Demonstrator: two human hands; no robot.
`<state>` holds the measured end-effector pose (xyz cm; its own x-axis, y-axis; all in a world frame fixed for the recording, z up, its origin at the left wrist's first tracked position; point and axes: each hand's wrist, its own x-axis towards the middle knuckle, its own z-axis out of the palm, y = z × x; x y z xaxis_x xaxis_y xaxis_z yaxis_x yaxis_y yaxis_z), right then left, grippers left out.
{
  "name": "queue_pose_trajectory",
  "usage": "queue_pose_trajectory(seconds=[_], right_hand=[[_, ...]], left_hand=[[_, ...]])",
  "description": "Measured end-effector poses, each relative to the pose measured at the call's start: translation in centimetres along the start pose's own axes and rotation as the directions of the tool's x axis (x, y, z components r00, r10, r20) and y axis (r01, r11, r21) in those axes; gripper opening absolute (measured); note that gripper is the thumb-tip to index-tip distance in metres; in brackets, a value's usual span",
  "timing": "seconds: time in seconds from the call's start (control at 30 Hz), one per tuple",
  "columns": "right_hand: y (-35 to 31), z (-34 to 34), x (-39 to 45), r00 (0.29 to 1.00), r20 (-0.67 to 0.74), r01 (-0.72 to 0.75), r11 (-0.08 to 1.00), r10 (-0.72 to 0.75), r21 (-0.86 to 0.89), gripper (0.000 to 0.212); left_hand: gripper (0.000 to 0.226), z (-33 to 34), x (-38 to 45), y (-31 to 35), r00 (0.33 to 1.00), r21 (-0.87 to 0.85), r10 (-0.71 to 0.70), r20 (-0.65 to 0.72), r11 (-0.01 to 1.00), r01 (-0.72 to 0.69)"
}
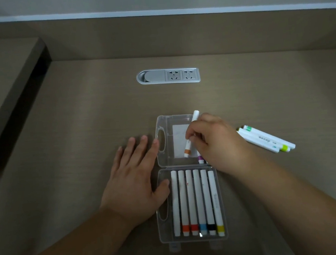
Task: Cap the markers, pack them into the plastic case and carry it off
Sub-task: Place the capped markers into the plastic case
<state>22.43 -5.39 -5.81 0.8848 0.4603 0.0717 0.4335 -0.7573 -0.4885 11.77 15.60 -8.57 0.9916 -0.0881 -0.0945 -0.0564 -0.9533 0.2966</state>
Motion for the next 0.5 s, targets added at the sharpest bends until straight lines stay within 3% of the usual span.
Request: queue_pose_trajectory(seconds=[0.27,0.5], right_hand=[[-2.9,0.3,2.3,0.971,0.040,-0.221,0.953,0.234,-0.206,0.012],[-3.5,-0.6,2.9,0.924,0.094,-0.364,0.928,0.371,-0.082,0.028]], left_hand=[[0.092,-0.2,0.0,0.2,1.000,-0.002,0.000,-0.002,1.000,0.000],[0.091,0.0,0.0,0.0,1.000,0.013,0.010,-0.005,1.000,-0.010]])
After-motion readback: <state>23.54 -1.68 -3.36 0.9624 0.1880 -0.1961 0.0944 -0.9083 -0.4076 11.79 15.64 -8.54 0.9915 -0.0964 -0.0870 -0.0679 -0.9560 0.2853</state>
